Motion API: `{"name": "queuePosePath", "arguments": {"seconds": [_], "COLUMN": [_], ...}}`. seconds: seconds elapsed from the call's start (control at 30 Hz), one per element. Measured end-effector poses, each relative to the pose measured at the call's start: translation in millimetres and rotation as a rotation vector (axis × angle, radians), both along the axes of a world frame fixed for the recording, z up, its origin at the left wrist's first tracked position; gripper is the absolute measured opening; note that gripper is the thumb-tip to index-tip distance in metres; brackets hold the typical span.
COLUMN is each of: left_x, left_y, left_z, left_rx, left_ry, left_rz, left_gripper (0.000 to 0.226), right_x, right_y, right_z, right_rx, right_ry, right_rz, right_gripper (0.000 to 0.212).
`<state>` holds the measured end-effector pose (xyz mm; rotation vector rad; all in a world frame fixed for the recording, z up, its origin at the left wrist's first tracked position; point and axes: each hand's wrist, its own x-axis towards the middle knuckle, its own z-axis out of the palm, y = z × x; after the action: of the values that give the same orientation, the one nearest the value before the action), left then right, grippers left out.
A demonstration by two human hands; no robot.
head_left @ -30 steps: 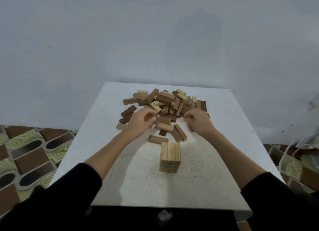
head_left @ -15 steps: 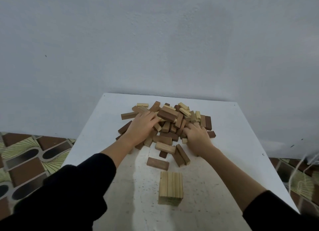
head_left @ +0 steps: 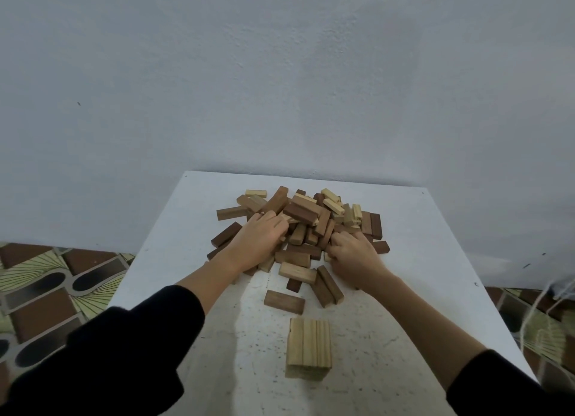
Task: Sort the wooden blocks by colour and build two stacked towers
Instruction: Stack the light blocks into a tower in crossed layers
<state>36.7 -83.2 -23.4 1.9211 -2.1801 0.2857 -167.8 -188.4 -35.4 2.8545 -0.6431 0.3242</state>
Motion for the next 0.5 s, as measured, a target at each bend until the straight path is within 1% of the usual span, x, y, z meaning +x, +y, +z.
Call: {"name": "queuePosePath", "arguments": {"seconds": [0.07,0.1,0.13,0.17,0.2,0.23,0.27,0.3,0.33,0.37,0.4,0.43,0.47,0.5], "left_x": [-1,-1,-1,0,1,3,5,7,8,8,8,6,3,2], "left_y": [2,4,7,10,12,14,15,15,14,13,12,12,12,12], "left_z": [0,1,3,5,7,9,11,13,14,15,17,20,21,23], "left_rx": [-0.001,0.002,-0.008,-0.026,-0.037,-0.059,-0.078,-0.105,-0.133,-0.160,-0.180,-0.193,-0.204,-0.220], "left_ry": [0.117,0.196,0.271,0.332,0.380,0.430,0.479,0.548,0.620,0.700,0.779,0.867,0.950,1.018], "left_rz": [0.043,0.079,0.112,0.122,0.126,0.126,0.134,0.139,0.148,0.164,0.195,0.232,0.267,0.299], "left_gripper": [0.017,0.012,0.016,0.024,0.029,0.030,0.029,0.027,0.025,0.023,0.021,0.022,0.024,0.026], "right_x": [-1,-2,-1,0,2,4,9,14,18,24,29,33,34,37], "right_y": [-1,-1,0,2,2,0,-6,-14,-23,-31,-40,-46,-51,-56], "right_z": [-1,-2,-3,3,10,19,30,37,43,47,47,44,40,36], "right_rx": [-0.037,-0.013,0.080,0.252,0.436,0.576,0.659,0.706,0.758,0.798,0.816,0.814,0.802,0.785], "right_ry": [-0.048,-0.121,-0.245,-0.388,-0.525,-0.640,-0.721,-0.749,-0.727,-0.684,-0.630,-0.572,-0.520,-0.484], "right_rz": [0.030,0.046,0.068,0.049,-0.004,-0.072,-0.158,-0.251,-0.329,-0.401,-0.454,-0.503,-0.548,-0.575], "right_gripper": [0.008,0.014,0.020,0.019,0.016,0.014,0.018,0.027,0.032,0.033,0.026,0.014,0.011,0.021]}}
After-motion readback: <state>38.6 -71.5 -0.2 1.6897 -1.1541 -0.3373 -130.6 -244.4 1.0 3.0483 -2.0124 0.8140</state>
